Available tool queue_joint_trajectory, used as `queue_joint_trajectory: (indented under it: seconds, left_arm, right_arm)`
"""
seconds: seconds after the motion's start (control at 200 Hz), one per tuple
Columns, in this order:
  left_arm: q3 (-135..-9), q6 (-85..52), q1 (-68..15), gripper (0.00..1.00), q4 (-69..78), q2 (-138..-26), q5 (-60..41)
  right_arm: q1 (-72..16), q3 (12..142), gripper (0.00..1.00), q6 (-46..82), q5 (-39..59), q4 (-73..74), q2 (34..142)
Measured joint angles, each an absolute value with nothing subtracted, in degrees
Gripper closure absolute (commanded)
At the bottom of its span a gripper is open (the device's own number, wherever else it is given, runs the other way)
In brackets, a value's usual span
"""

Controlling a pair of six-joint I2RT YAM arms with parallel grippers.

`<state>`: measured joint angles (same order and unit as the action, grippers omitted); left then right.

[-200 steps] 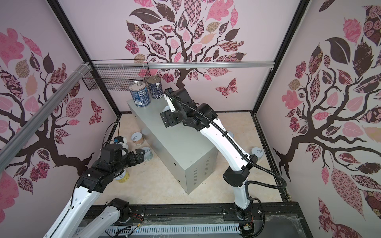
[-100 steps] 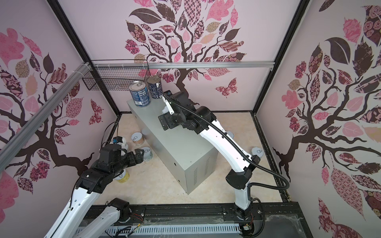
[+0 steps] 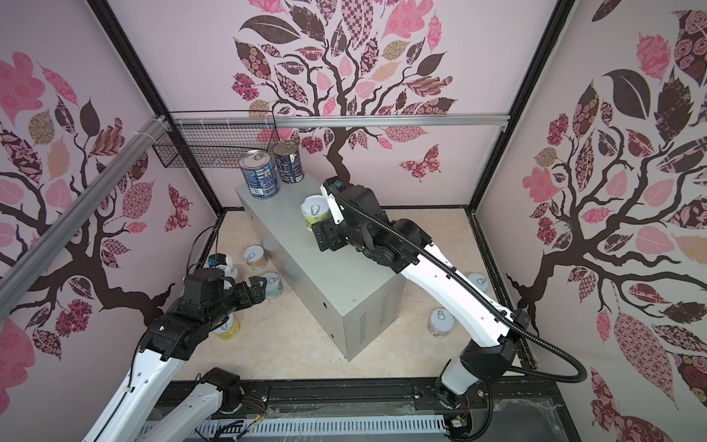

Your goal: Place and organize the canned foods onto the counter

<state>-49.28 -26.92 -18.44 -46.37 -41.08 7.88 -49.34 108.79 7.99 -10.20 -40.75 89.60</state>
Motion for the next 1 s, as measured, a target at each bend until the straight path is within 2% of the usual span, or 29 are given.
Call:
queue_joint_trajectory:
  seconds: [0.44,1.0]
  left_arm:
    - [-49.3,-27.0,-18.7,0.02,-46.4,-41.0,7.9]
    - [-49.0,-27.0,-18.7,0.02,-46.4,-40.1,7.5]
  right_arm:
    - [-49.3,106.3,0.33,10.5,-9.1,-34.6,90.1]
    - [-48.3,111.5,0.38,10.6,-9.5,-34.1,97.9]
